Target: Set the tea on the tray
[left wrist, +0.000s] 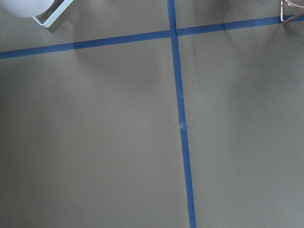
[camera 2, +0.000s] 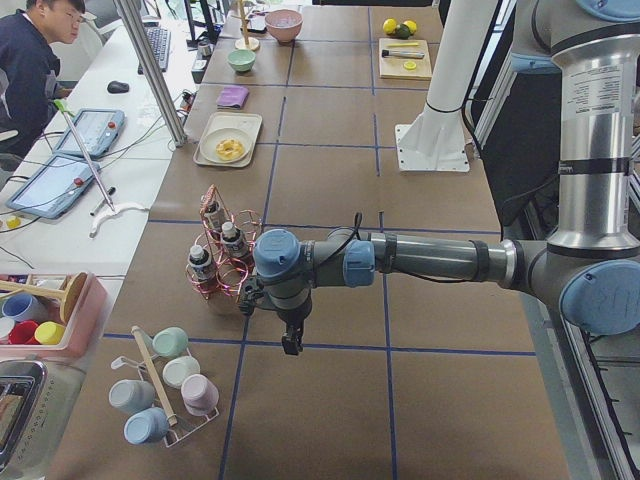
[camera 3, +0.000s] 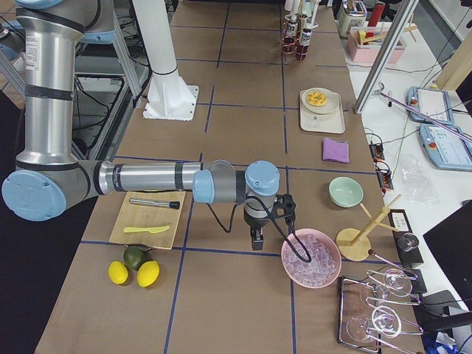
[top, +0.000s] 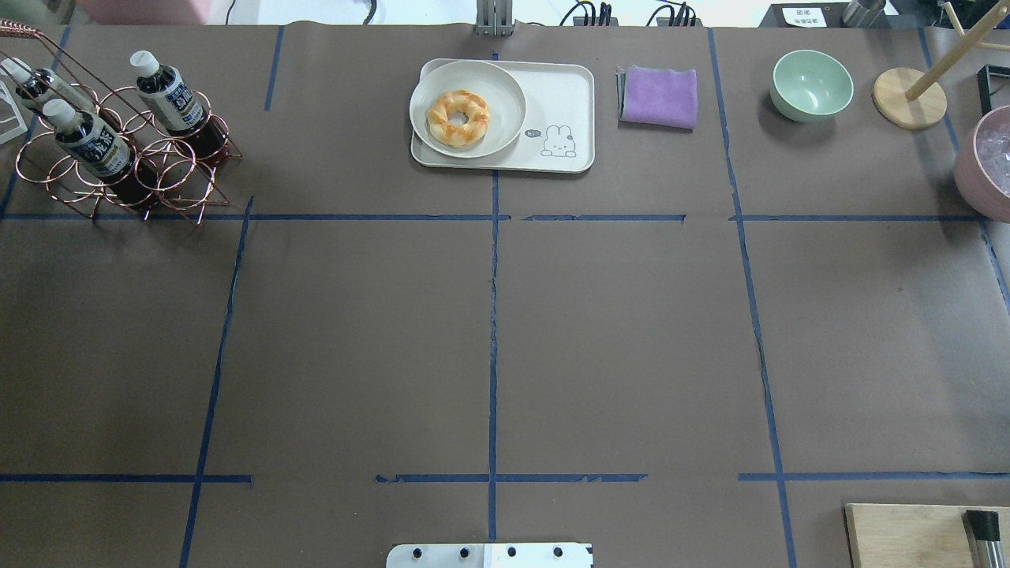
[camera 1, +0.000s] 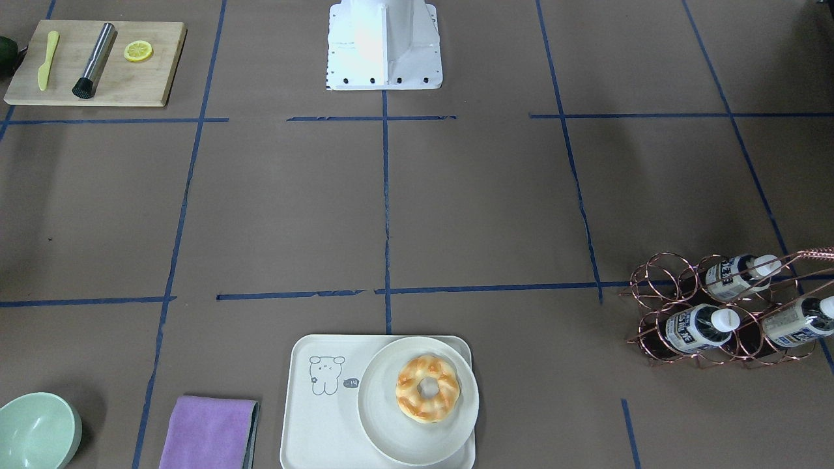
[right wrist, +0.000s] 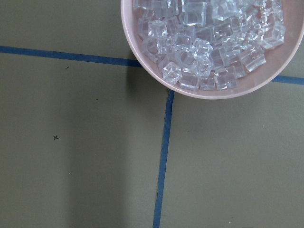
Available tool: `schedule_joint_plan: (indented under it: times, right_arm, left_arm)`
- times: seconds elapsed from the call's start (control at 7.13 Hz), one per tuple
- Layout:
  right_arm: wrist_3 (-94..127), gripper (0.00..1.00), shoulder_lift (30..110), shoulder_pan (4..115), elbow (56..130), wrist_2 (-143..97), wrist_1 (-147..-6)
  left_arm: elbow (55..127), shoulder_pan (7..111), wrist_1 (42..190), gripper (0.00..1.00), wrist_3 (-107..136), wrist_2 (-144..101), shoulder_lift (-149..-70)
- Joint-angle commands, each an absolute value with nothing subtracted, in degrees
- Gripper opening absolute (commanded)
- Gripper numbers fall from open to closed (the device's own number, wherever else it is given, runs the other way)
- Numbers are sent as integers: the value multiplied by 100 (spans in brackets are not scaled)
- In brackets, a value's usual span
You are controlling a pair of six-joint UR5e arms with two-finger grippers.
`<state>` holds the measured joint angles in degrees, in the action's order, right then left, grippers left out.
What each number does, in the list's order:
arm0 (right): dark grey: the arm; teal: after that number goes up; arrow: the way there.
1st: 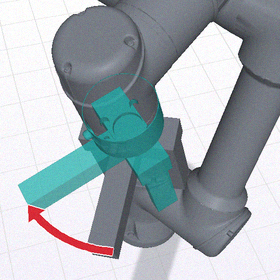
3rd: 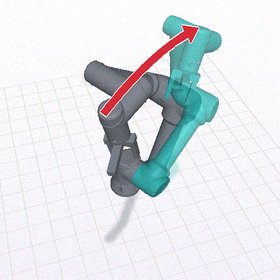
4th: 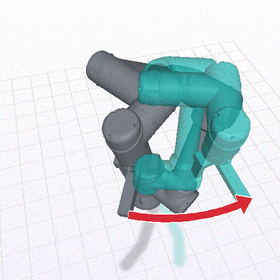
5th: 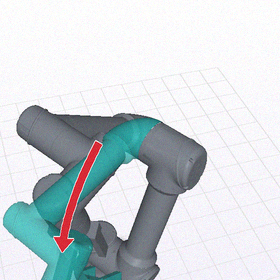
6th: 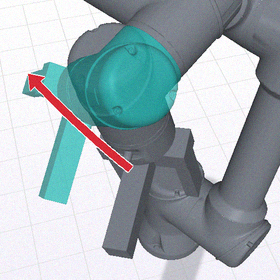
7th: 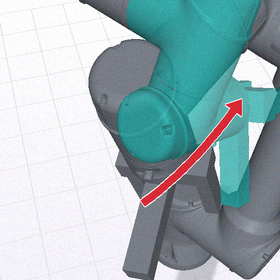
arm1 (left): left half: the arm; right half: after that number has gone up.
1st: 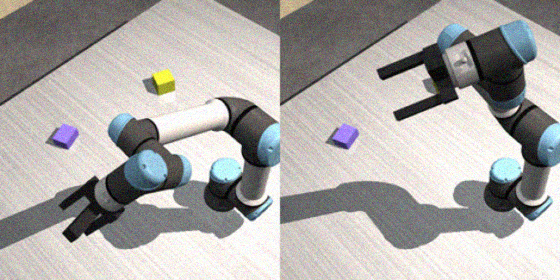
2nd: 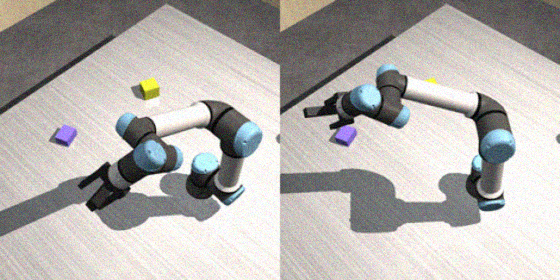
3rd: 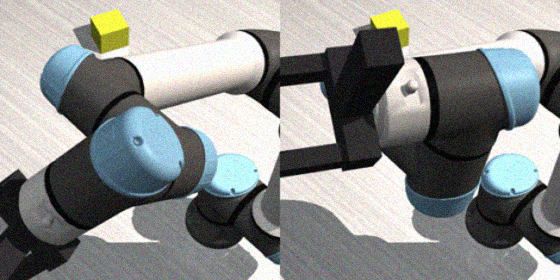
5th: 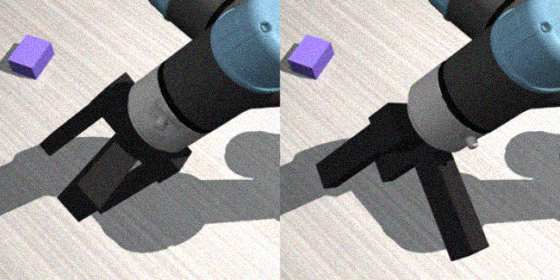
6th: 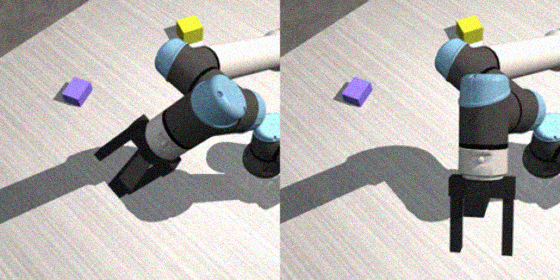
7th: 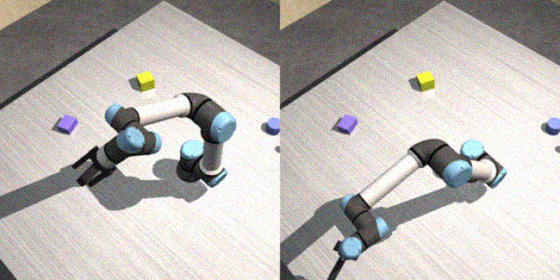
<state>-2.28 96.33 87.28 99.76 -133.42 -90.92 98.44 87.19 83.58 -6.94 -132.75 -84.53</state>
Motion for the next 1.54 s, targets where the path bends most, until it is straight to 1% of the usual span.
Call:
schedule_joint_plan:
  times: [0.0,0.28,0.42,0.56,0.7,0.98,1.12,1.26,1.4]
  right_arm:
    - [-229,100,9633,8719,9976,-13342,-9097]
    - [-220,100,9624,8719,9976,-13342,-9088]
    - [-228,100,9624,8719,9976,-13342,-9088]
    - [-220,100,9624,8719,9976,-13342,-9088]
    - [-220,100,9624,8719,9976,-13342,-9088]
    - [-220,100,9624,8719,9984,-13350,-9088]
    - [-220,100,9624,8719,9976,-13351,-9097]
    - [-220,100,9624,8719,9976,-13351,-9097]
    - [-228,100,9624,8719,9967,-13351,-9097]
  left_arm:
    - [9852,8710,8367,100,-712,-13280,-8455]
    - [9853,8701,8367,100,-703,-13211,-8507]
    - [9922,8701,8376,100,-668,-13184,-8734]
    - [9932,8719,8480,100,-668,-13036,-9250]
    - [9975,8745,8551,100,-659,-12991,-9237]
    - [10325,8675,8848,100,-538,-12973,-9264]
    - [10423,8527,9434,100,299,-12999,-9255]
    - [10580,8169,10449,100,1413,-12938,-8976]
    - [10582,7887,11764,100,2329,-12659,-8626]
